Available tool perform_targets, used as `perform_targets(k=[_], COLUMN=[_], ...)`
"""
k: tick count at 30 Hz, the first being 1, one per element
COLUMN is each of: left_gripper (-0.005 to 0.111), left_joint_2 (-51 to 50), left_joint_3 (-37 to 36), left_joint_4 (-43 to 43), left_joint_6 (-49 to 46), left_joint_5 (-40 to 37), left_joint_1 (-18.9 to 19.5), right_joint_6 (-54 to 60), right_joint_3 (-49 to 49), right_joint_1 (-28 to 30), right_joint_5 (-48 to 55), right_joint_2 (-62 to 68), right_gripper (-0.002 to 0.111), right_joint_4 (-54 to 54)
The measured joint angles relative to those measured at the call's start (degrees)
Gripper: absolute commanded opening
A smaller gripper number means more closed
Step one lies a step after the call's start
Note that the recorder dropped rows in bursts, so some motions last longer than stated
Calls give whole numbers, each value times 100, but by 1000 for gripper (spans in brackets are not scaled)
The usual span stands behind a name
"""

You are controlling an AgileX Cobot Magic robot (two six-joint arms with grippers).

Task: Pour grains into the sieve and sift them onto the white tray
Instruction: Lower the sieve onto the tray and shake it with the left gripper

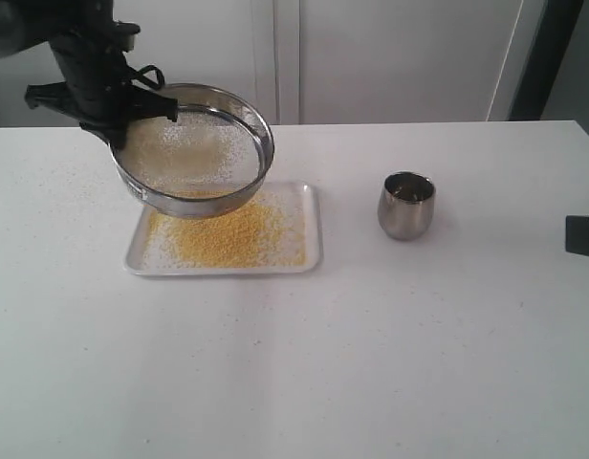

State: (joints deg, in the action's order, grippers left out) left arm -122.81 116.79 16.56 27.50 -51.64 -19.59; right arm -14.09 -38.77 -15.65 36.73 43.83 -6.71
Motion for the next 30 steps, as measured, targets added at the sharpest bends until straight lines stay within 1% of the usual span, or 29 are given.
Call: perform_targets(k=[1, 3, 6, 8, 11, 13, 17, 20, 23, 26, 30], left_gripper=[0, 0, 0, 0, 0, 0, 0, 0, 0, 0, 0], left_joint_2=[-43, -178, -276, -209, -84, -123, -335, -265, -51, -23, -309], left_joint_3=[-16, -70, -82, -29, 50, 80, 80, 91, 159, 172, 84], left_joint_4=[-13, -27, 76, 130, 208, 171, 105, 220, 378, 127, -561], left_joint_6=[-90, -212, -208, -165, 22, 18, -167, -230, -147, -145, -415], left_joint_5=[45, 70, -65, -116, -89, -48, -97, -157, -165, -141, -195], left_joint_1=[-24, -212, -408, -408, -266, -253, -425, -496, -339, -203, -212], right_joint_6=[0, 10, 10, 10, 10, 10, 10, 10, 10, 10, 10], right_joint_3=[0, 0, 0, 0, 0, 0, 0, 0, 0, 0, 0], right_joint_1=[0, 0, 0, 0, 0, 0, 0, 0, 0, 0, 0], right_joint_5=[0, 0, -12, -12, -12, -12, -12, -12, -12, -12, -12], right_joint_2=[0, 0, 0, 0, 0, 0, 0, 0, 0, 0, 0], right_gripper=[0, 0, 0, 0, 0, 0, 0, 0, 0, 0, 0], right_joint_4=[0, 0, 0, 0, 0, 0, 0, 0, 0, 0, 0])
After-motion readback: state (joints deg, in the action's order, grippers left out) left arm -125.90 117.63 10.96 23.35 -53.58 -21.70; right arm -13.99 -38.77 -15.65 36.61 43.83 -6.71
